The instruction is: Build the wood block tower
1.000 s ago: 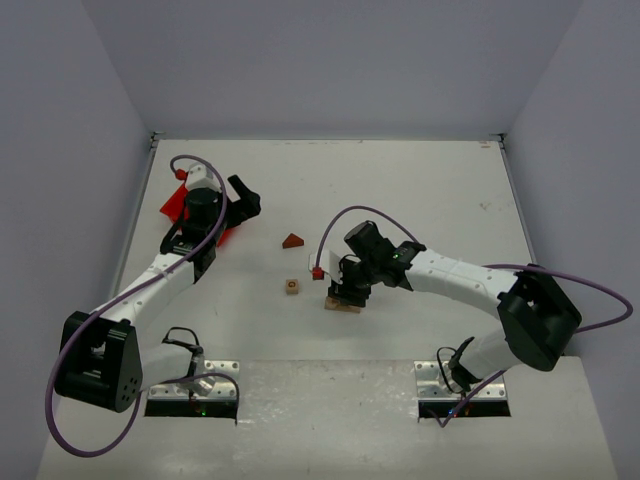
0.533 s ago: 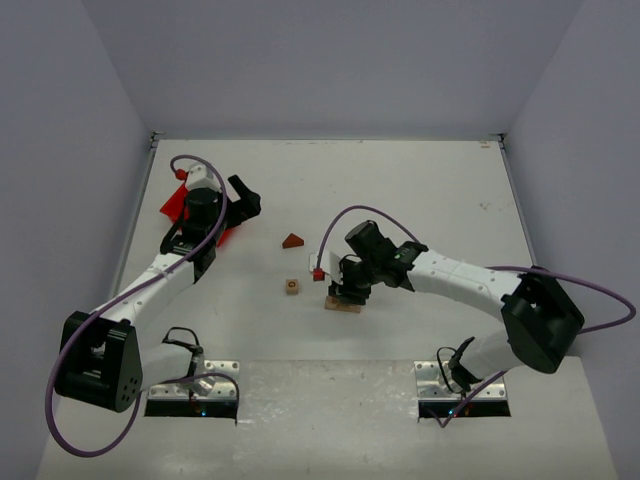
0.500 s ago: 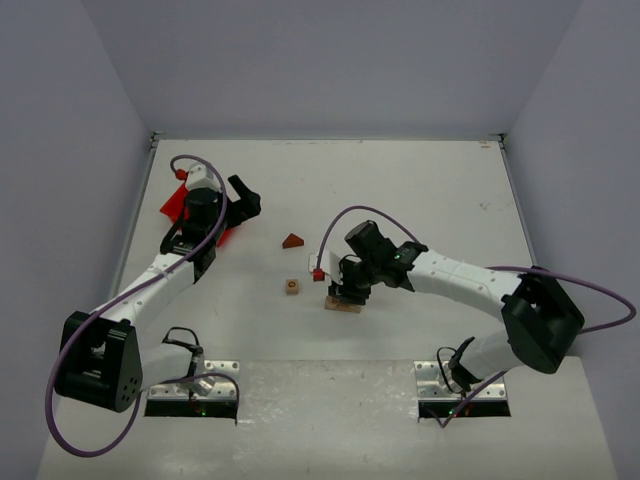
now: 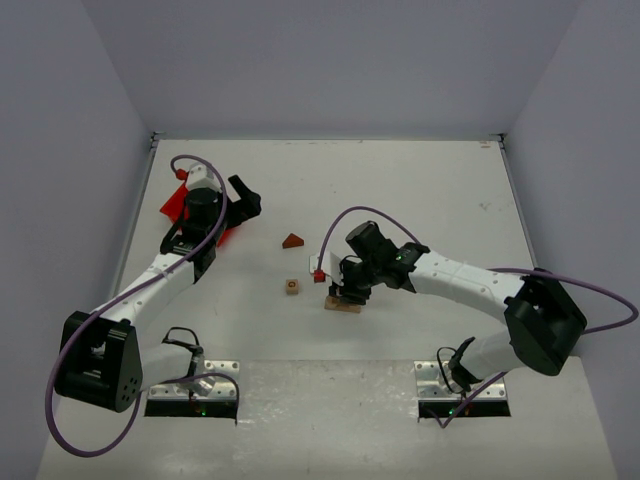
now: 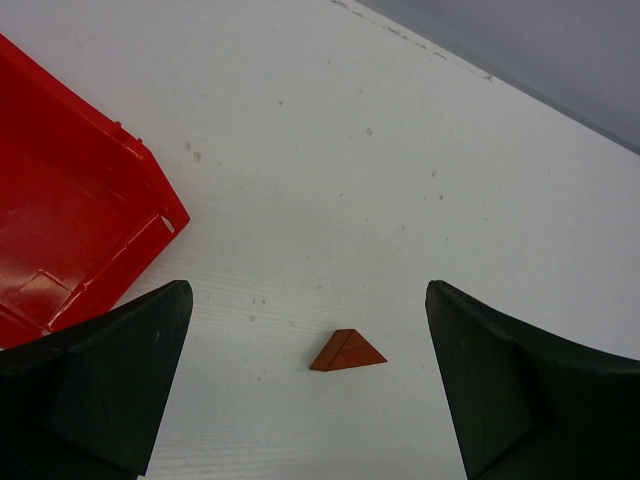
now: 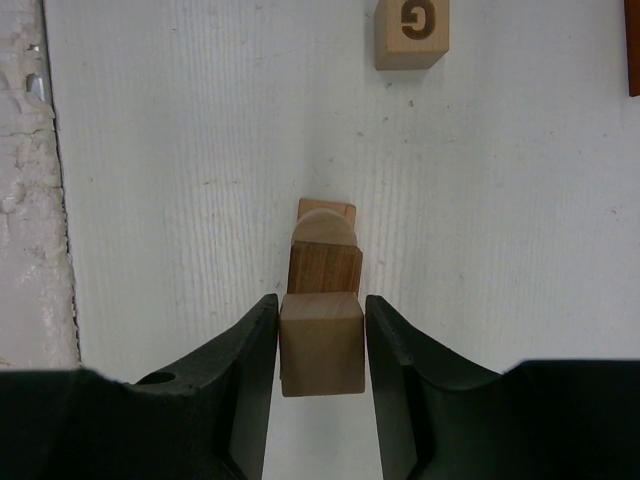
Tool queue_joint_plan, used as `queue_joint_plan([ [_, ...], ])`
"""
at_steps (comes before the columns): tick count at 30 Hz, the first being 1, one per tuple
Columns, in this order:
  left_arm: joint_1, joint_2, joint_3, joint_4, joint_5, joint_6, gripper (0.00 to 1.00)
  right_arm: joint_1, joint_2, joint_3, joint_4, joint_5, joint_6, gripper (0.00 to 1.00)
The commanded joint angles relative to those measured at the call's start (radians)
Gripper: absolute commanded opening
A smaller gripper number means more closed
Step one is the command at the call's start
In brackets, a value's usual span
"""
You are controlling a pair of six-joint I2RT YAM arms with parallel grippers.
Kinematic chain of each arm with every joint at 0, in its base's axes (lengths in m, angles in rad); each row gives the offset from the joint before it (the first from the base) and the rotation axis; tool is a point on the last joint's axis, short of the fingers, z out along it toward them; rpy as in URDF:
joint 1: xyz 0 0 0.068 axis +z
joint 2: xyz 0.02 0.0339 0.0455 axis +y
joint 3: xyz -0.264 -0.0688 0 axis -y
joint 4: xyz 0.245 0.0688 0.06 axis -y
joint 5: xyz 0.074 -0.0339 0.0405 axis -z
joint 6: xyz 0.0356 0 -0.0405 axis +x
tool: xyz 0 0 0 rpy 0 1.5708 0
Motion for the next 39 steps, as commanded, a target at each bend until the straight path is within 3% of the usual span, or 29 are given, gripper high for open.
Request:
queue_joint_plan([
  [1, 0.014, -0.003, 0.0, 0.044, 0.015, 0.013, 1.0, 0.008, -0.026, 0.002, 0.042, 0.004, 0.009, 0.4],
  [39, 0.014, -0.01, -0.001, 0.045, 0.017, 0.018, 1.0, 0.019, -0.038, -0.003, 0.071, 0.065, 0.11, 0.4],
])
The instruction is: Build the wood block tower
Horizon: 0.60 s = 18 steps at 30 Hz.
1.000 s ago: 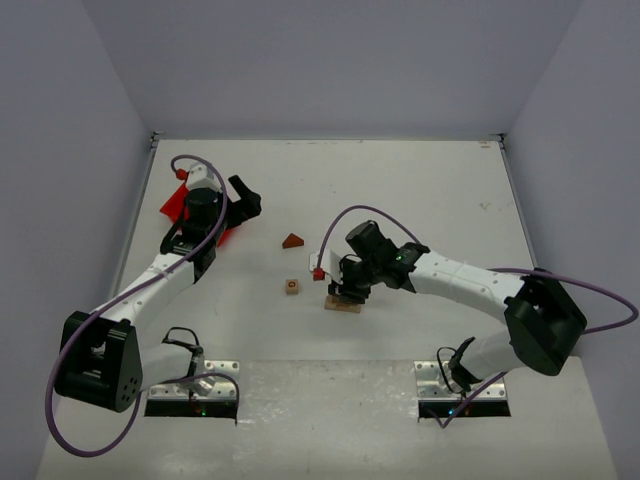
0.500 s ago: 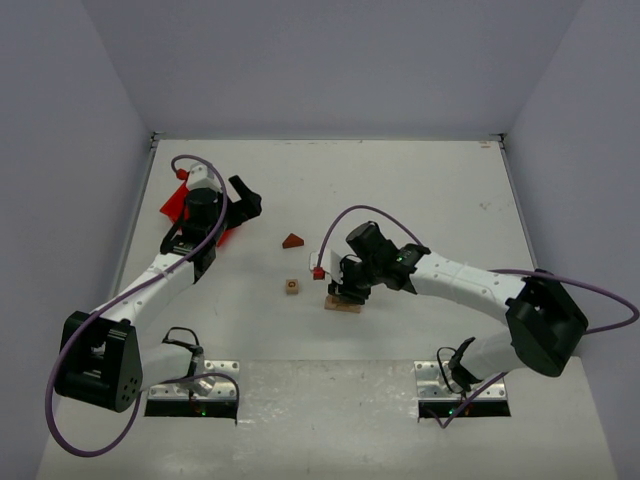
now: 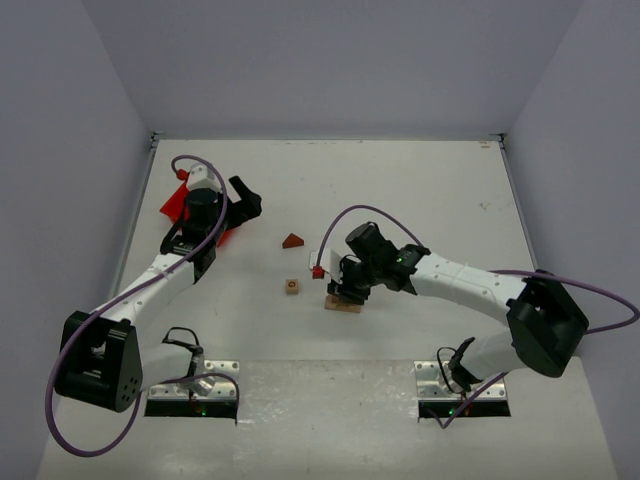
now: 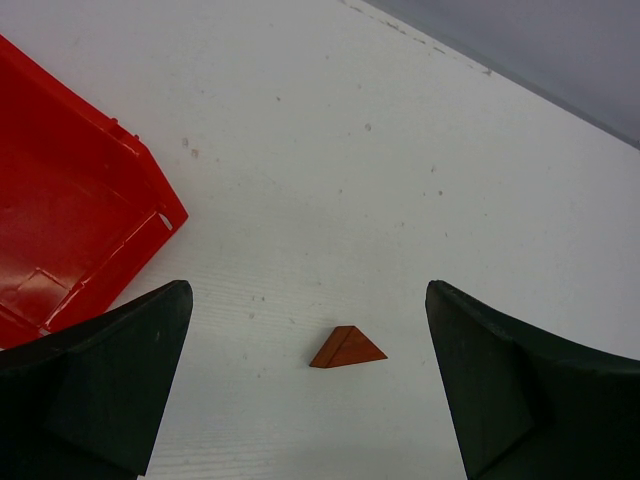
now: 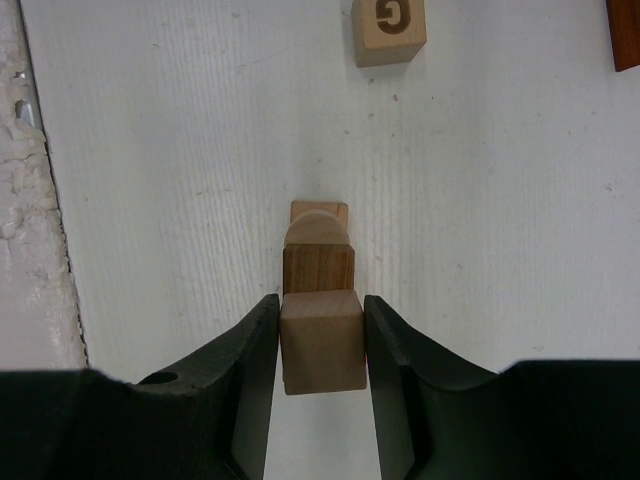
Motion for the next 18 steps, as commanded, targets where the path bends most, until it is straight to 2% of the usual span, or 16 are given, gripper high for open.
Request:
queue_joint_plan([
  [1, 0.014, -0.01, 0.002, 0.044, 0.006, 0.014, 1.0, 0.008, -0.024, 0.008, 0.045, 0.023, 0.029, 0.4],
  [10, 0.014, -0.01, 0.001, 0.046, 0.008, 0.013, 1.0, 0.008, -0.03, 0.004, 0.054, 0.036, 0.05, 0.41],
  [18, 0.014, -0.01, 0.0, 0.046, 0.011, 0.014, 1.0, 0.009, -0.031, 0.01, 0.052, 0.037, 0.05, 0.59],
])
